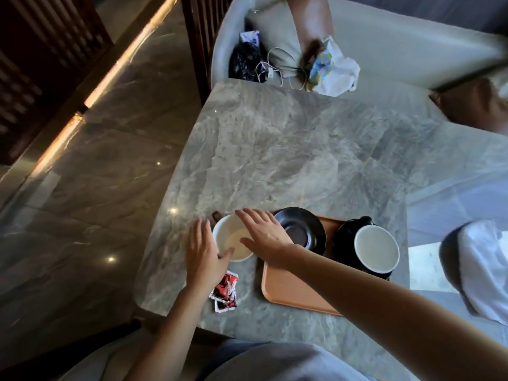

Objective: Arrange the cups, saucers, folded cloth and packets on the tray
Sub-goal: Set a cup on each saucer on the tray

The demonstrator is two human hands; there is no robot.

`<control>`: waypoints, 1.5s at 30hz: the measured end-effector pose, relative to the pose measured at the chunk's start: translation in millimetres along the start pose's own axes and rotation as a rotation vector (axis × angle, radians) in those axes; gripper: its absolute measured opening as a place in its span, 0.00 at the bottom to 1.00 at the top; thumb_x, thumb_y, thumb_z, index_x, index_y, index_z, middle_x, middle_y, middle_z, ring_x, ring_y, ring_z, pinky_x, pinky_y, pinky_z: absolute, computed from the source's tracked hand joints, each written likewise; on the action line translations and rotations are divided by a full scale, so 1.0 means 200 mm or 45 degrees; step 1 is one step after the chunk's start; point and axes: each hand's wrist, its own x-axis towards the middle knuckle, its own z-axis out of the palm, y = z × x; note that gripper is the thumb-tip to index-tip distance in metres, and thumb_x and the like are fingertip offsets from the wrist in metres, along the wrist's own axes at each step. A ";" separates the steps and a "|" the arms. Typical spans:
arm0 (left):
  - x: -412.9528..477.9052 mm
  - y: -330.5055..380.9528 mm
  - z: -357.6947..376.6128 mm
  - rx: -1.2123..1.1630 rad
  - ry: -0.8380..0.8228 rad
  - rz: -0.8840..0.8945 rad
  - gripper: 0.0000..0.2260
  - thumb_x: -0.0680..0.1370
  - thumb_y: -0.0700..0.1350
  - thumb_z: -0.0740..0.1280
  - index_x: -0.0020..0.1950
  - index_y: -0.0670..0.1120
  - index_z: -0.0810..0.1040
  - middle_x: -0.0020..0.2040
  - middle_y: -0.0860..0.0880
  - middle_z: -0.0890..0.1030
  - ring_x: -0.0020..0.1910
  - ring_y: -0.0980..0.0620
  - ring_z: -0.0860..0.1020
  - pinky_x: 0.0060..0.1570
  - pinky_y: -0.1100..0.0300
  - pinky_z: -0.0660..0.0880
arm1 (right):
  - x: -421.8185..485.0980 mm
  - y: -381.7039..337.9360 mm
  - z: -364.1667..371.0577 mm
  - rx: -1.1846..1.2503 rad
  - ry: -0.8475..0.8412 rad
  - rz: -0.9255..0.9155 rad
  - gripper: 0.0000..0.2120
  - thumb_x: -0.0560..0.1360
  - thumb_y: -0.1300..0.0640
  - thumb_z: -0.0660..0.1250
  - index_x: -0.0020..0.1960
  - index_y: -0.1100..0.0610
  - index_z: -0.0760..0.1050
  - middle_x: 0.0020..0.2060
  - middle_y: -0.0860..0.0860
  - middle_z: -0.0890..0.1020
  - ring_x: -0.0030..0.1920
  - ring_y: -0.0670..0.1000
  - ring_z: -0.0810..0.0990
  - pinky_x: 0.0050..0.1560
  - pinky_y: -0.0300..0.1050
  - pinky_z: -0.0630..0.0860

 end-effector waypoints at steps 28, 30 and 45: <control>0.11 0.44 0.21 -1.063 -0.395 -0.198 0.09 0.75 0.41 0.67 0.53 0.48 0.73 0.50 0.47 0.78 0.45 0.53 0.78 0.48 0.55 0.79 | -0.30 0.34 0.03 1.183 0.585 0.675 0.23 0.70 0.68 0.56 0.62 0.52 0.67 0.50 0.50 0.75 0.50 0.51 0.72 0.43 0.41 0.67; 0.11 0.49 0.25 -0.991 -0.429 -0.170 0.10 0.75 0.41 0.66 0.55 0.49 0.72 0.53 0.46 0.78 0.52 0.48 0.78 0.57 0.48 0.76 | -0.34 0.39 0.04 1.209 0.610 0.701 0.24 0.70 0.69 0.55 0.63 0.53 0.67 0.50 0.51 0.75 0.50 0.52 0.73 0.46 0.42 0.67; 0.14 0.46 0.34 -0.693 -0.462 -0.052 0.14 0.79 0.46 0.60 0.64 0.45 0.70 0.60 0.48 0.76 0.57 0.51 0.73 0.60 0.54 0.70 | -0.31 0.43 0.09 1.190 0.575 0.761 0.24 0.70 0.68 0.55 0.65 0.55 0.66 0.54 0.54 0.76 0.51 0.52 0.74 0.47 0.43 0.69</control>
